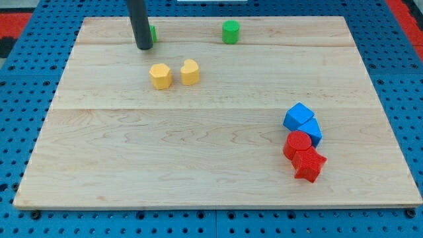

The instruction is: Put the green circle at the top center of the board

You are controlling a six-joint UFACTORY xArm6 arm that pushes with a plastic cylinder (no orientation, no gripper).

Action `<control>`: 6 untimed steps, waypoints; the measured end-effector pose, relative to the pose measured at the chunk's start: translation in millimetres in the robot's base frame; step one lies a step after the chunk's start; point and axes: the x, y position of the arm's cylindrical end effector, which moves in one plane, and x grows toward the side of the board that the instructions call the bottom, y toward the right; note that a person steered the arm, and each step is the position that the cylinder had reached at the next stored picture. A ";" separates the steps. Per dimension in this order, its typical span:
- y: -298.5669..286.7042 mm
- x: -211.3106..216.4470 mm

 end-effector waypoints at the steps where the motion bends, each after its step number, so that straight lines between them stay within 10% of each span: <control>1: 0.5 -4.3; 4: 233.1 8.9; 6: 223.1 -28.6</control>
